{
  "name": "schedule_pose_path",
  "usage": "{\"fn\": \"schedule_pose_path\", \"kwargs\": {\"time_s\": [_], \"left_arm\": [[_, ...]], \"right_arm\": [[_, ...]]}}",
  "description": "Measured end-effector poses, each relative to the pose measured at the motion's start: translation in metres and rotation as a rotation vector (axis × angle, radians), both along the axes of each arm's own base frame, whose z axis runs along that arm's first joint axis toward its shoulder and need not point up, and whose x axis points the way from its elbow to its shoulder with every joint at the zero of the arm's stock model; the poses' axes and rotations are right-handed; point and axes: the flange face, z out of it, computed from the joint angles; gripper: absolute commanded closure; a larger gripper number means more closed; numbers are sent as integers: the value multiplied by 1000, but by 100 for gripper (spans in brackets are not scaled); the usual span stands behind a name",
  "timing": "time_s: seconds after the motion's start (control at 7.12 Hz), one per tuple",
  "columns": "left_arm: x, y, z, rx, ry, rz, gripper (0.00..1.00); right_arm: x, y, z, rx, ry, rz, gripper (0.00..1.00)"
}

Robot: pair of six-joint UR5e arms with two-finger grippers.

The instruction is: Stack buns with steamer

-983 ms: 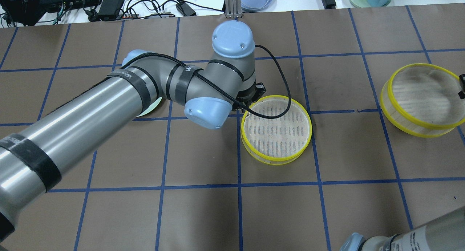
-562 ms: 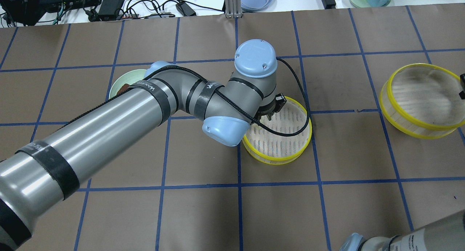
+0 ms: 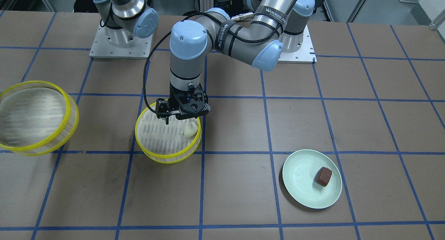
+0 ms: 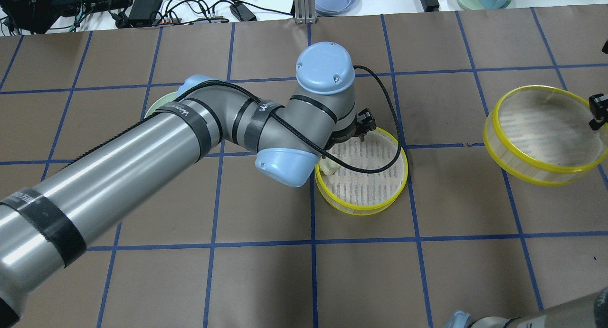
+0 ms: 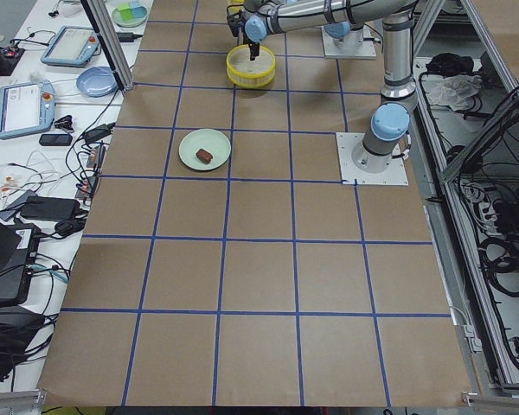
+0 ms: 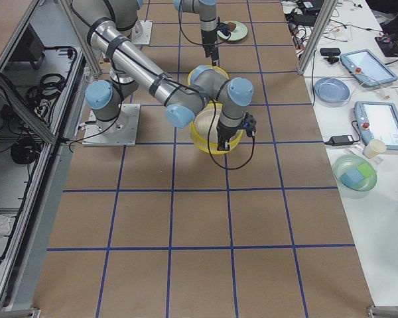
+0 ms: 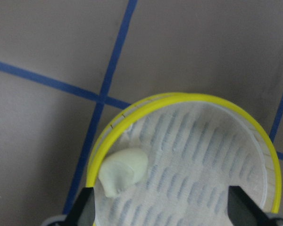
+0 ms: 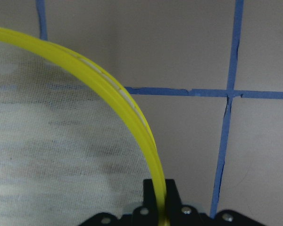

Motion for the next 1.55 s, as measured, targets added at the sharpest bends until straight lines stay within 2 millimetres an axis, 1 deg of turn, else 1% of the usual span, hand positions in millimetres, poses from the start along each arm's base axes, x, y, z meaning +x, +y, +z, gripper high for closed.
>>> {"fn": "schedule_pose_path", "kwargs": {"time_s": [0.14,0.28,0.42,0.56,0.7,0.84,0.98,1.12,1.26,1.4,1.55], "left_arm": [[41,-25,17,-40,-16,-24,0],[90,-50,32,-73,-35,-45,0],[149,-76,41,-94,-61,-68,0],[216,-97,43,-90,-90,-93,0],[283,-110,40,-59,-115,-116,0],[344,-116,33,-21,-125,-118,0],[391,-115,21,19,-122,-111,0],[417,-112,7,49,-117,-126,0],[430,-108,-5,73,-110,-140,0],[435,-105,-18,91,-100,-139,0],[438,-109,-28,81,-100,-137,0]], "right_arm": [[29,-4,3,21,-9,-13,100],[62,-10,3,37,-12,-29,100],[101,-15,-2,51,-13,-44,100],[143,-15,-10,66,-13,-68,100],[184,-7,-10,65,-6,-98,100],[225,4,-6,49,8,-123,100],[264,15,-7,27,21,-137,100],[294,25,-11,4,24,-152,100],[318,35,-15,-15,16,-162,100],[336,42,-20,-33,9,-162,100],[346,45,-25,-60,6,-157,100]]}}
